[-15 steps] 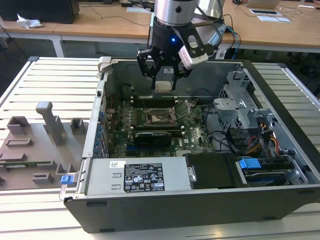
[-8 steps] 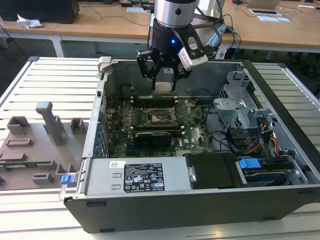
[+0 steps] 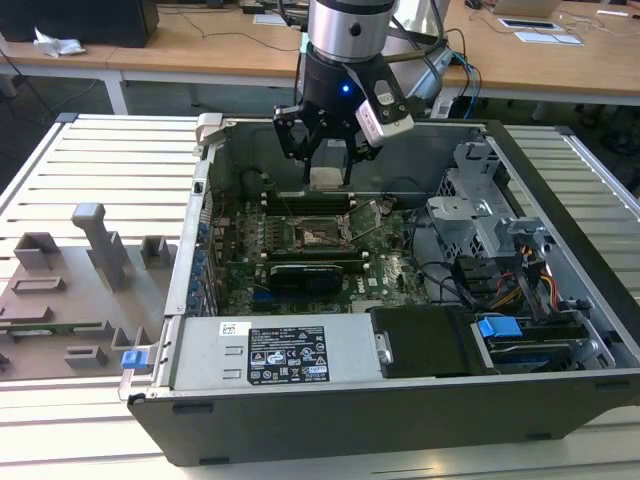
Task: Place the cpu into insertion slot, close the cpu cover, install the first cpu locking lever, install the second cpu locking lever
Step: 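Place the cpu into insertion slot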
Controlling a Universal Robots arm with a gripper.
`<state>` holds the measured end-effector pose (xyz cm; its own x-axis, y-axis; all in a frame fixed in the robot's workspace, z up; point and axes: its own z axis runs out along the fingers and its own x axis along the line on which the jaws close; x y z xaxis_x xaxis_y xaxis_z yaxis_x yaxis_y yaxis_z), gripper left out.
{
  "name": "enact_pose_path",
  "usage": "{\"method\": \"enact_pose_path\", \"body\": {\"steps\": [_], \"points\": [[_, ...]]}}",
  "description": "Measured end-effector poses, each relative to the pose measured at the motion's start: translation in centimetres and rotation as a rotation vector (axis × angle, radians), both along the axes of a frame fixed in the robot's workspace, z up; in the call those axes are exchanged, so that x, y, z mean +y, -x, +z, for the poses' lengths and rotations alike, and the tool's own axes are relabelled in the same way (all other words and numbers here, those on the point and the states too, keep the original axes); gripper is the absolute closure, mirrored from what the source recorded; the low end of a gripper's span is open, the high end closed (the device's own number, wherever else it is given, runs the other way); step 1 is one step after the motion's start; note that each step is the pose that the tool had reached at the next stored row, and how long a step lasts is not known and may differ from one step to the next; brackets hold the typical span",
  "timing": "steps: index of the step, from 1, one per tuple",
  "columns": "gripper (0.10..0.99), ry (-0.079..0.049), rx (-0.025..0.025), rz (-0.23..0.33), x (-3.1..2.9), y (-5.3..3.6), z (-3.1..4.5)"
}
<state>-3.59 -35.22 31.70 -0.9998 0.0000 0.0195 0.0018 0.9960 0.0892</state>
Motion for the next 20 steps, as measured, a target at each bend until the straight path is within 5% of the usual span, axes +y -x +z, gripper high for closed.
{"method": "enact_pose_path", "body": {"steps": [20], "points": [[0.541, 0.0, 0.0001, 0.0, 0.0, 0.0, -1.63]]}}
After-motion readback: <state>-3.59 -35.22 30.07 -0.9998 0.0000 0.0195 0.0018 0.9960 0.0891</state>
